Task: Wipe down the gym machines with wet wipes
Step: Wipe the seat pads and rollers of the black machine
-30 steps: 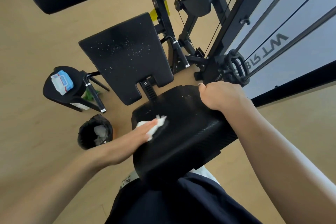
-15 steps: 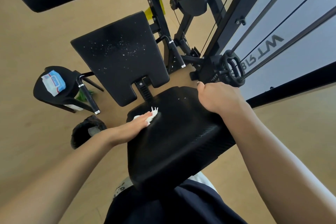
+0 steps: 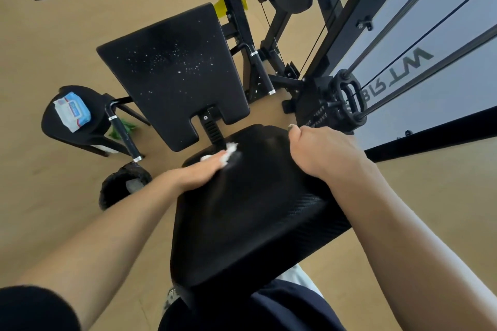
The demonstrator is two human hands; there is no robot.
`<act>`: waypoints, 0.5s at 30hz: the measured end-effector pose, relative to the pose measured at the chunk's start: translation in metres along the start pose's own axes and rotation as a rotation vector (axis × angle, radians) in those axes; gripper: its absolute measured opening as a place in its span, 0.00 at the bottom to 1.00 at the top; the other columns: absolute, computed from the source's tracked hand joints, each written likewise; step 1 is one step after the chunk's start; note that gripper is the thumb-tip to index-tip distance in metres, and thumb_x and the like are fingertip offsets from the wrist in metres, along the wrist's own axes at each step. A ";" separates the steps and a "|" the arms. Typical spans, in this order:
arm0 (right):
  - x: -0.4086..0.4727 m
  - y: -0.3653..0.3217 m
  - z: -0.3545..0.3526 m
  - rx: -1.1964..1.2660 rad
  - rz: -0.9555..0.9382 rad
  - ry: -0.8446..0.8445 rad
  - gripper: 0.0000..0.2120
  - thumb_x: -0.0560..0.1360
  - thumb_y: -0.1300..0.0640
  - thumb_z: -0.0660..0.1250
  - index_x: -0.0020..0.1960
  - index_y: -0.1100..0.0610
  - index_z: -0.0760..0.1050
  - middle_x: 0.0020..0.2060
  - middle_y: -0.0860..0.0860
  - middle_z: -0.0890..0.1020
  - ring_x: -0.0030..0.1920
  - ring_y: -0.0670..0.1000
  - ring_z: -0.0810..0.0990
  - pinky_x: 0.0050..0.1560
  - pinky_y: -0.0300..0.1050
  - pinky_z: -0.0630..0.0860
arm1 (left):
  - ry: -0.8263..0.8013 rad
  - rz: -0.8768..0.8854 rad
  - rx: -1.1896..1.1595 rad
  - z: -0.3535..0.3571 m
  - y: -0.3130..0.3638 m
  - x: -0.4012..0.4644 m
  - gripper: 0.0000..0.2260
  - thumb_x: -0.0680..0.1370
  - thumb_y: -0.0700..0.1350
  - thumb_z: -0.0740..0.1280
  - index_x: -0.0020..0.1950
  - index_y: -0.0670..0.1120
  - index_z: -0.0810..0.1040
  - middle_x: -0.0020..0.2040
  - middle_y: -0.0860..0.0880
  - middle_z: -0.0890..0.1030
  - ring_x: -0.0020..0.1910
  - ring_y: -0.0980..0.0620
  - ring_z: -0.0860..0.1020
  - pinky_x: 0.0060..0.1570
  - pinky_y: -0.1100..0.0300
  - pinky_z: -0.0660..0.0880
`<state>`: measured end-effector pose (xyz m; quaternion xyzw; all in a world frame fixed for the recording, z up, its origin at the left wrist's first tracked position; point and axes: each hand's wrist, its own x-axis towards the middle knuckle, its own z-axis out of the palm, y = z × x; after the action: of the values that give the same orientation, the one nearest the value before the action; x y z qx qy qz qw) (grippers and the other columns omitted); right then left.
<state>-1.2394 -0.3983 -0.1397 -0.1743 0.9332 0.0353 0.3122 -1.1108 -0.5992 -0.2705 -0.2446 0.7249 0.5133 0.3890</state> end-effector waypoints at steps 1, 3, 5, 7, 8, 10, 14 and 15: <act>0.000 -0.003 0.002 -0.065 -0.030 -0.022 0.28 0.86 0.46 0.40 0.68 0.58 0.73 0.61 0.59 0.80 0.60 0.61 0.78 0.56 0.56 0.68 | 0.021 -0.085 -0.002 -0.006 -0.022 -0.008 0.27 0.82 0.65 0.50 0.81 0.62 0.51 0.81 0.53 0.56 0.78 0.49 0.57 0.78 0.47 0.51; 0.002 -0.008 0.005 -0.150 -0.074 -0.077 0.28 0.86 0.45 0.40 0.71 0.59 0.71 0.64 0.60 0.78 0.62 0.62 0.77 0.53 0.56 0.67 | 0.071 -0.123 -0.029 -0.004 -0.030 -0.017 0.27 0.85 0.62 0.49 0.82 0.58 0.50 0.82 0.53 0.52 0.80 0.49 0.52 0.79 0.49 0.47; 0.009 -0.014 0.004 -0.174 -0.068 -0.168 0.28 0.86 0.46 0.41 0.75 0.58 0.68 0.69 0.61 0.74 0.67 0.63 0.74 0.59 0.58 0.70 | 0.041 -0.066 -0.066 0.009 0.009 -0.026 0.28 0.84 0.65 0.48 0.82 0.58 0.52 0.82 0.53 0.55 0.79 0.50 0.56 0.78 0.51 0.49; 0.020 -0.019 0.002 -0.072 -0.038 -0.229 0.23 0.87 0.51 0.47 0.77 0.59 0.64 0.71 0.61 0.72 0.69 0.64 0.73 0.66 0.60 0.71 | -0.024 0.050 -0.085 0.028 0.065 -0.033 0.24 0.86 0.58 0.49 0.82 0.55 0.56 0.79 0.51 0.62 0.74 0.52 0.64 0.72 0.58 0.60; 0.025 -0.020 0.000 -0.038 -0.048 -0.230 0.22 0.86 0.55 0.50 0.78 0.59 0.62 0.71 0.61 0.73 0.69 0.64 0.73 0.67 0.61 0.72 | -0.062 0.121 -0.092 0.039 0.087 -0.034 0.21 0.87 0.52 0.49 0.81 0.52 0.58 0.78 0.50 0.64 0.70 0.54 0.66 0.67 0.62 0.64; 0.032 -0.019 -0.004 -0.006 -0.037 -0.241 0.21 0.86 0.58 0.51 0.79 0.58 0.62 0.71 0.61 0.73 0.69 0.64 0.73 0.68 0.59 0.72 | -0.091 0.266 -0.036 0.049 0.095 -0.032 0.22 0.87 0.46 0.51 0.82 0.53 0.56 0.79 0.52 0.61 0.72 0.58 0.61 0.70 0.63 0.58; 0.035 -0.020 -0.001 -0.092 -0.095 -0.291 0.22 0.88 0.54 0.45 0.80 0.56 0.61 0.74 0.60 0.71 0.72 0.63 0.71 0.73 0.58 0.68 | 0.017 0.090 -0.029 0.015 -0.002 -0.042 0.22 0.87 0.54 0.48 0.82 0.58 0.52 0.78 0.59 0.55 0.77 0.57 0.54 0.77 0.53 0.47; 0.035 -0.023 0.000 -0.118 -0.143 -0.287 0.22 0.88 0.52 0.44 0.77 0.57 0.64 0.71 0.60 0.72 0.70 0.63 0.72 0.71 0.59 0.69 | 0.052 0.023 -0.039 0.007 -0.029 -0.048 0.22 0.87 0.55 0.48 0.82 0.57 0.52 0.80 0.58 0.54 0.78 0.56 0.53 0.77 0.53 0.47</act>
<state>-1.2574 -0.4306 -0.1594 -0.2515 0.8607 0.0924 0.4329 -1.0591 -0.6048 -0.2481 -0.2571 0.7272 0.5254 0.3593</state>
